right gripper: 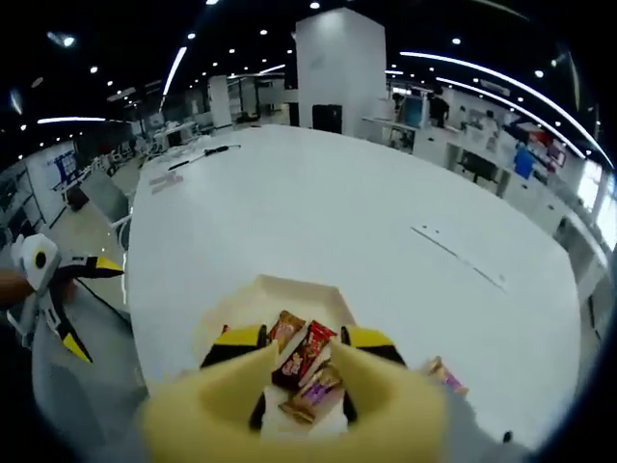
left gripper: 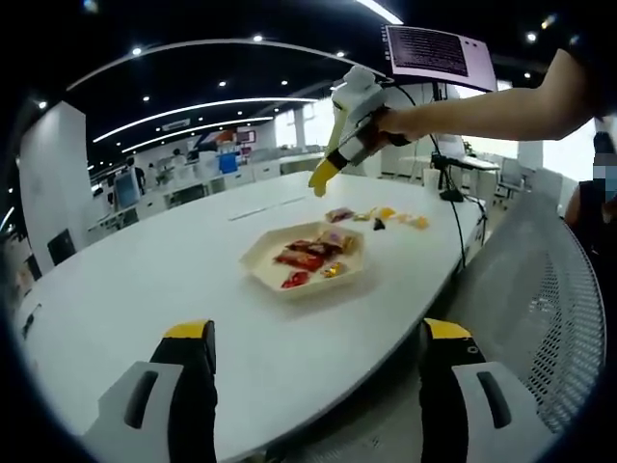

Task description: Place the target food into the container with the food tongs after gripping and lifting it, then release it inside without dropping or visibly crushing the food.

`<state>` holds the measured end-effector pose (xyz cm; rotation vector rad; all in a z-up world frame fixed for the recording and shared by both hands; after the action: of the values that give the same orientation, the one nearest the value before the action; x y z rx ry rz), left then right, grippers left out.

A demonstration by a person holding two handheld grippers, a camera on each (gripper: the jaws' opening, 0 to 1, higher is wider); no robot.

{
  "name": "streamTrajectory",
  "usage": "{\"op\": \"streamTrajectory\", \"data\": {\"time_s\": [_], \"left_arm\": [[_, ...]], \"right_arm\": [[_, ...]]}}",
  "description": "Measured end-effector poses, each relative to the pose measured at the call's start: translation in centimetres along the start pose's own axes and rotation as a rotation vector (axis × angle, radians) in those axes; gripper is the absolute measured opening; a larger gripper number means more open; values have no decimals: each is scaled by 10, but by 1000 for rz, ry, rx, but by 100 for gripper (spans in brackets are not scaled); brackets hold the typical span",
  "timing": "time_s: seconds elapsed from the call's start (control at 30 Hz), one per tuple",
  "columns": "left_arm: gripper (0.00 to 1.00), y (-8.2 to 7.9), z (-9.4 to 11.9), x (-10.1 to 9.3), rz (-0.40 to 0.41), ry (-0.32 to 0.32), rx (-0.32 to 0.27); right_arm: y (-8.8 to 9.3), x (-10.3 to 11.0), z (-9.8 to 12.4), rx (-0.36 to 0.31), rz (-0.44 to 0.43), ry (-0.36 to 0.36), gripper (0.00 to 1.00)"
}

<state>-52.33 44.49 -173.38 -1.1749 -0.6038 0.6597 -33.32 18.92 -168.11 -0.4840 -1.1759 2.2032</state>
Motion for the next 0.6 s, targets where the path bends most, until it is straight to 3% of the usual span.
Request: {"op": "streamTrajectory", "data": {"time_s": [0.47,0.6], "left_arm": [[82,0,0,0,0,2,4],[81,0,0,0,0,2,5]], "right_arm": [[88,-41,52,81,-112,130,30],[110,-56,69,88,-115,236,31]]}}
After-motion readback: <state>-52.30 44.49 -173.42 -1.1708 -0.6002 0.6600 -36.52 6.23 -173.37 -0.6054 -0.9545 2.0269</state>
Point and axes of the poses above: the point that each gripper's makers call its tool centre point, and the gripper's own axes: z roughly backward along the fingers, x roughly to its left, y roughly out of its underside, the point moved 7 cm from there along z, roughly backward along the fingers, and after that the axes turned 7 degrees about -x, right-handed, at the moved point
